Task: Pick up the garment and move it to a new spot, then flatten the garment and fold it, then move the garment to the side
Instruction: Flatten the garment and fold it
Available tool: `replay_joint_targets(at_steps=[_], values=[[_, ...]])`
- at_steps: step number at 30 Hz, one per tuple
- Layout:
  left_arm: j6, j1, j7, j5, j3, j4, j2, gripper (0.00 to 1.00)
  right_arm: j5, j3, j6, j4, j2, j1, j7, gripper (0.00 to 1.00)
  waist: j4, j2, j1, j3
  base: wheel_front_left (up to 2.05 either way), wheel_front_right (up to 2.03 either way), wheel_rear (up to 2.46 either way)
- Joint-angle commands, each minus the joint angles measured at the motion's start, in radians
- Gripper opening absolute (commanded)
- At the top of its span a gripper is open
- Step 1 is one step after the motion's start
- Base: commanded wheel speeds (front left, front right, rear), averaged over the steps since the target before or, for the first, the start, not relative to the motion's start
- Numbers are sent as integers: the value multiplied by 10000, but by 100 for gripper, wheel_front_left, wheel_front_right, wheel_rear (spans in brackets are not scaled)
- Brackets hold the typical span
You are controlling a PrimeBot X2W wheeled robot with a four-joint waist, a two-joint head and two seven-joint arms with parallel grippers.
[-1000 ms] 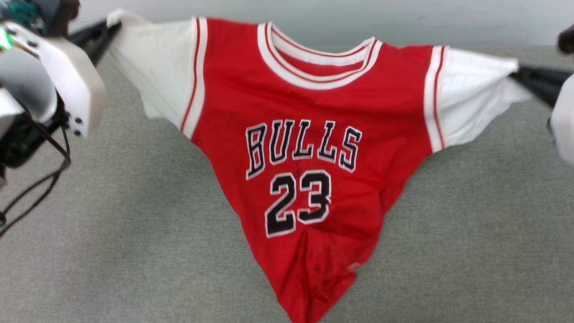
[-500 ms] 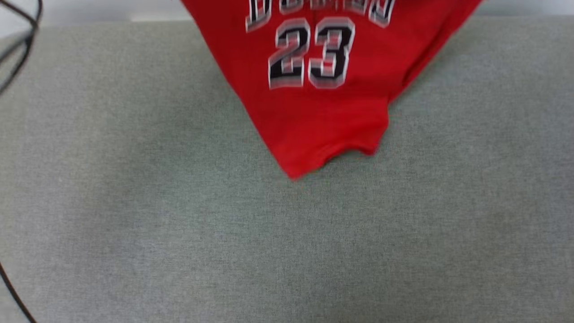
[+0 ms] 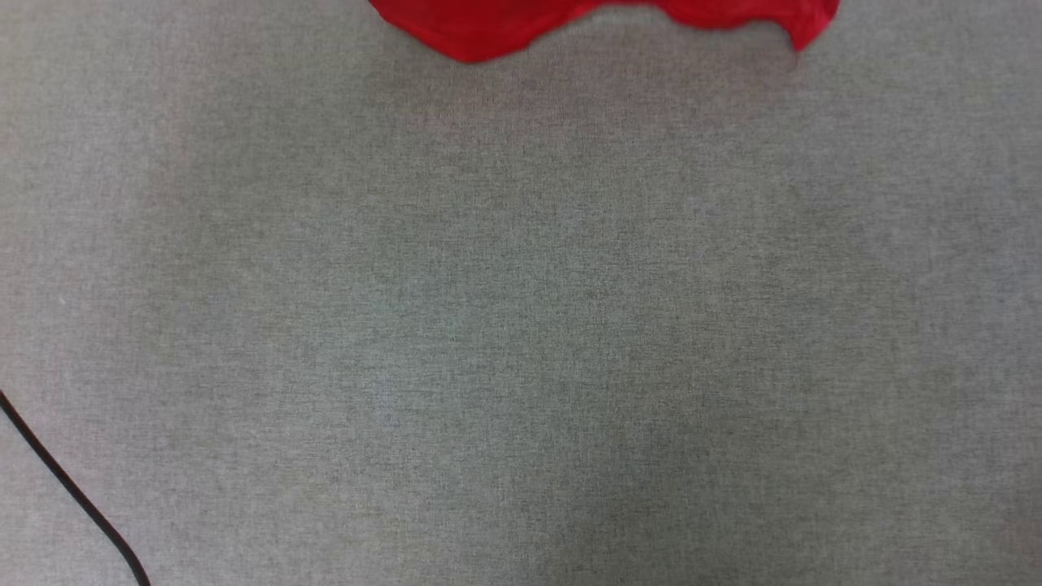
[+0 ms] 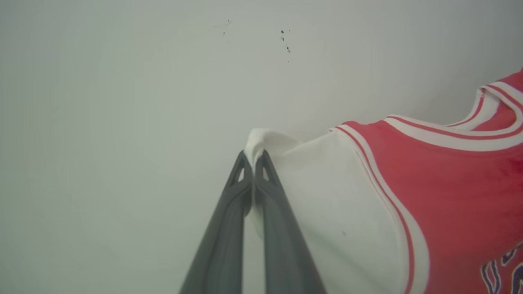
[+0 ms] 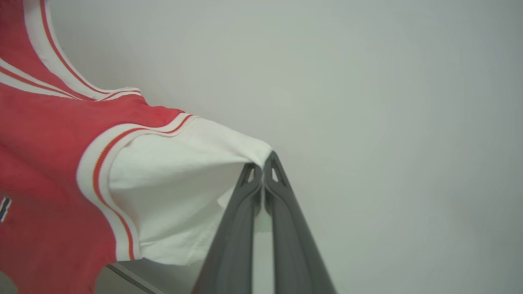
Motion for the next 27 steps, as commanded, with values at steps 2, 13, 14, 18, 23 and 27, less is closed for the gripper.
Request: replay_joint_targets(at_steps=[2,13,14,18,23,27], values=[[-220,30,-377,5,-72,578,-157,0,38,223,-10,530,310,-128,-379,0,66,0,-1,208,0,0,0],[-529,3191,-1809,-738,-455,1303,-230,0,940,1354,-10,1420,783,2603,-2001,0,-68,0,-1,-303,0,0,0],[-518,3641,-1976,-873,-447,1301,-173,0,1093,1458,-10,1418,785,3005,-2177,0,-99,0,-1,-408,0,0,0],[-341,5571,-2379,-1432,-389,1105,-61,0,1707,1964,-10,1192,609,4661,-2671,0,-204,0,-1,-928,0,0,0],[211,8292,-2668,-2016,-318,257,110,0,2259,2495,-10,890,475,6726,-3303,0,-310,0,-1,-1622,0,0,0],[597,9840,-2731,-2356,-211,-486,335,0,2647,2675,-10,635,236,7896,-3591,0,-337,0,-1,-2027,0,0,0]])
